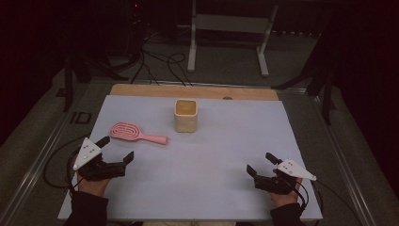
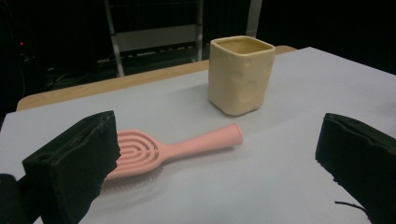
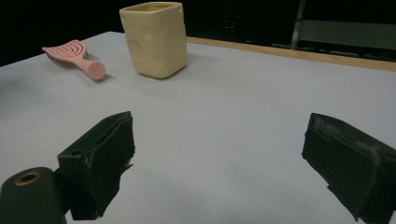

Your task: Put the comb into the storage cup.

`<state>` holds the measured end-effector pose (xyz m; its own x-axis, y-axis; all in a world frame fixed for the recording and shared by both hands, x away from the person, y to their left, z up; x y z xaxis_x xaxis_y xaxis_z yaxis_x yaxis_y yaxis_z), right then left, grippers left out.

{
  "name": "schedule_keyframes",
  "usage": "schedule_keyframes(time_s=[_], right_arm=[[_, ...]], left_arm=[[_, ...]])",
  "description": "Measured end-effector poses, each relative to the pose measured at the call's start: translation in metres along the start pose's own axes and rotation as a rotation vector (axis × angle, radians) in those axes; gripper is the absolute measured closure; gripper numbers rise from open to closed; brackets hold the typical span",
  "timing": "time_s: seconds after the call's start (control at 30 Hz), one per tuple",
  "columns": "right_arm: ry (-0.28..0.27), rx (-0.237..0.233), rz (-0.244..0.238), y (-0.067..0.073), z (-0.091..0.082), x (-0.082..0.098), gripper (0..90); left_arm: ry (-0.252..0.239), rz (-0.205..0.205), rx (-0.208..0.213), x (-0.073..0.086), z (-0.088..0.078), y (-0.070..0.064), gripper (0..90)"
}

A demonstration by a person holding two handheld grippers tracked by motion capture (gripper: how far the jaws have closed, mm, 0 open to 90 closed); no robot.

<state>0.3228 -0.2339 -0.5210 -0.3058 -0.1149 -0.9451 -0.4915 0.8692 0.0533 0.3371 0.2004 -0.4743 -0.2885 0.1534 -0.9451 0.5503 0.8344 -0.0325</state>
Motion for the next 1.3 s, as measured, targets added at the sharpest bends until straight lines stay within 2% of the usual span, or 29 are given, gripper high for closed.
schedule_keyframes(time_s=[0.3,1.3], right_arm=[[-0.001,0.001,0.001,0.000,0.000,0.000,9.0],[0.002,0.004,0.004,-0.002,0.000,0.000,9.0]], left_arm=[[0.002,0.017,0.007,-0.014,0.013,0.000,0.0],[0.012,0.023,0.016,-0.034,0.044,0.000,0.0]])
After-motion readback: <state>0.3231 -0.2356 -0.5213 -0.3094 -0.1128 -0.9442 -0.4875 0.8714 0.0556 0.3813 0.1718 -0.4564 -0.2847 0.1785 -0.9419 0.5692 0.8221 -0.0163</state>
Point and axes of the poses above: each handheld gripper's, and its own axes: z roughly forward along the jaws, x roughly out of its underside, y roughly to its left, the point moved 10 cm from there along z, roughly forward along the jaws, and after that the axes turned 3 degrees about x, right-handed, at the moved point
